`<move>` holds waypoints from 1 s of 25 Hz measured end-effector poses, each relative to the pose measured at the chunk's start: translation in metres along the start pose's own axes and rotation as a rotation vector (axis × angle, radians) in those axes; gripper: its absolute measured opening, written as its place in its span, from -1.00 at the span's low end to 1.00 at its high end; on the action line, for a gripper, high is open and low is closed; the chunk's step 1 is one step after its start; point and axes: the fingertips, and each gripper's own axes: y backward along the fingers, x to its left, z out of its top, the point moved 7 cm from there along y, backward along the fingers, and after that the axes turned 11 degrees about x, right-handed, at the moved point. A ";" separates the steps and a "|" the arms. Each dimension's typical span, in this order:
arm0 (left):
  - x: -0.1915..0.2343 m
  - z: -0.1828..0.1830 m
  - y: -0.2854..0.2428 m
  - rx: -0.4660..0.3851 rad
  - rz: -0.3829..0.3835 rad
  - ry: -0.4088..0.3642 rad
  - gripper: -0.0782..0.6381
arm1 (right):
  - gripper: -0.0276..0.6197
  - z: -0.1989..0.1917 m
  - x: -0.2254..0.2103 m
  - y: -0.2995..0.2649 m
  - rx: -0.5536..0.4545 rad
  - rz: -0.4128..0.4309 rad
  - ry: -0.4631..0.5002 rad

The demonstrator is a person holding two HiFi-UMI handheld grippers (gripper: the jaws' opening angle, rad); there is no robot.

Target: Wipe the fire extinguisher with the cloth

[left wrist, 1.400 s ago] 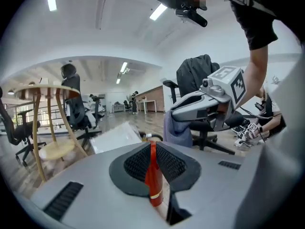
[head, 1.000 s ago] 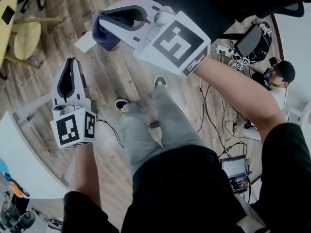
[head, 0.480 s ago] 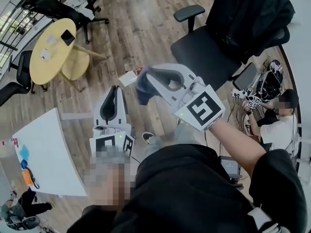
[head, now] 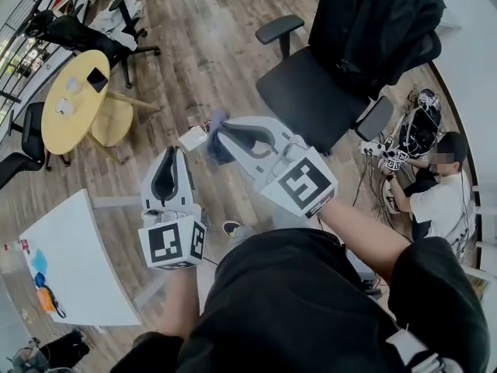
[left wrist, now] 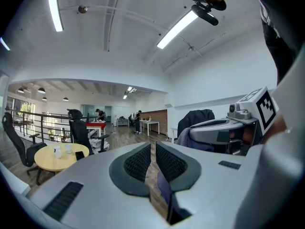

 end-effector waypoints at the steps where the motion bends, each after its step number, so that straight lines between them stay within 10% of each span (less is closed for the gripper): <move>1: -0.003 0.000 -0.001 0.001 -0.007 0.003 -0.64 | -0.80 -0.001 -0.002 0.002 0.005 -0.005 0.001; 25: -0.011 -0.004 -0.019 0.047 -0.051 0.010 -0.64 | -0.80 -0.020 -0.023 0.006 0.031 -0.066 -0.058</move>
